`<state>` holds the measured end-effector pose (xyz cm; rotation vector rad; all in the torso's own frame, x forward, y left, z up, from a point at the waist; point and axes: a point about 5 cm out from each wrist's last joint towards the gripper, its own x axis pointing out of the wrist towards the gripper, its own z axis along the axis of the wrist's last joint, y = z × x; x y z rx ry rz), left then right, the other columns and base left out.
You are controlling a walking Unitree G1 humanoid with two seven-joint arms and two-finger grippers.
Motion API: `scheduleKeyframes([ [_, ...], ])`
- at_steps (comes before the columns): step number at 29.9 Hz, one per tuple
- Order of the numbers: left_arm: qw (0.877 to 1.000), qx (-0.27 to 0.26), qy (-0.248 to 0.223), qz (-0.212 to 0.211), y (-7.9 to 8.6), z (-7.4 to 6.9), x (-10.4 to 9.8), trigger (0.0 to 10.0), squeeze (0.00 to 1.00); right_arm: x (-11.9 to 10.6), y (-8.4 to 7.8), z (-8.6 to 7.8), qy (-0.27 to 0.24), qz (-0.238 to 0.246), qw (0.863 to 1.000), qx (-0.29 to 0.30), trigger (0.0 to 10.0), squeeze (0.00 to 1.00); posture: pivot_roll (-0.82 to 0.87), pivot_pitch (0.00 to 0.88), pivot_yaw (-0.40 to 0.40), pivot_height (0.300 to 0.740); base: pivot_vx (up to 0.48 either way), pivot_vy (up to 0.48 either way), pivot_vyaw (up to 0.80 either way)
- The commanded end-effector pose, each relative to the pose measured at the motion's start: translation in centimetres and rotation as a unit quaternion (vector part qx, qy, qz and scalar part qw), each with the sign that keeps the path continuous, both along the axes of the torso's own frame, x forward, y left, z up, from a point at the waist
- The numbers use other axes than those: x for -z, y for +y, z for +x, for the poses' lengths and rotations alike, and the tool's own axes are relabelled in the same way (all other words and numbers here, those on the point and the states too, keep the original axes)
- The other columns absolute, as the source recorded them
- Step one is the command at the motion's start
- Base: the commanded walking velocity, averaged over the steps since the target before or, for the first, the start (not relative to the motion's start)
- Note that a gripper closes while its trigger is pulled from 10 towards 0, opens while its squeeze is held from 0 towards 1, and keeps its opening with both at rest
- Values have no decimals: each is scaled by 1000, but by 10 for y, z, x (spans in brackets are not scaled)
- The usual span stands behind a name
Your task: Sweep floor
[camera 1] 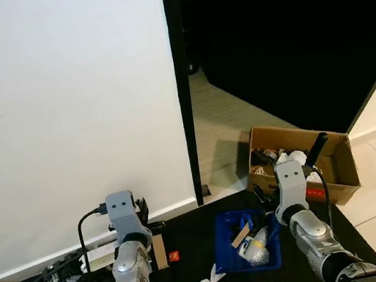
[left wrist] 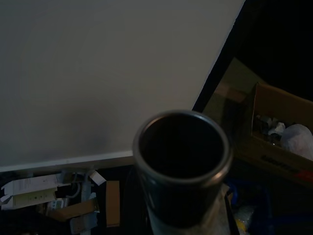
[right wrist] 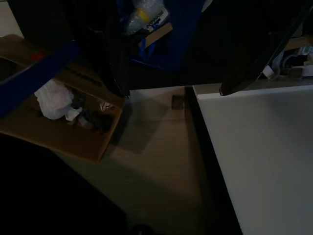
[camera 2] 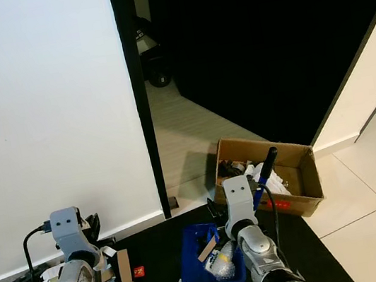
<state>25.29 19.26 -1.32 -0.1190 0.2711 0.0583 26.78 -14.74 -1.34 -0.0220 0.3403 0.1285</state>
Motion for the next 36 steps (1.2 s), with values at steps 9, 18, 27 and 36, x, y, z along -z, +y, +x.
scheduleKeyframes([
  [9,999,-1,41,-6,-3,-10,13,10000,0,-4,-4,4,-5,-2,1000,5,10000,0,-18,0,3,740,0,0,0],
  [18,999,3,40,-6,-7,-8,12,10000,0,-4,-8,5,-3,-3,1000,8,10000,0,-20,0,1,740,0,0,0],
  [27,999,9,38,-7,-10,-8,12,10000,0,-4,-11,6,-2,-3,1000,13,10000,0,-42,0,2,740,0,0,0],
  [36,999,7,38,-2,-10,-8,12,10000,0,-4,-10,6,-2,-1,1000,7,10000,0,-42,0,-2,740,0,0,0],
])
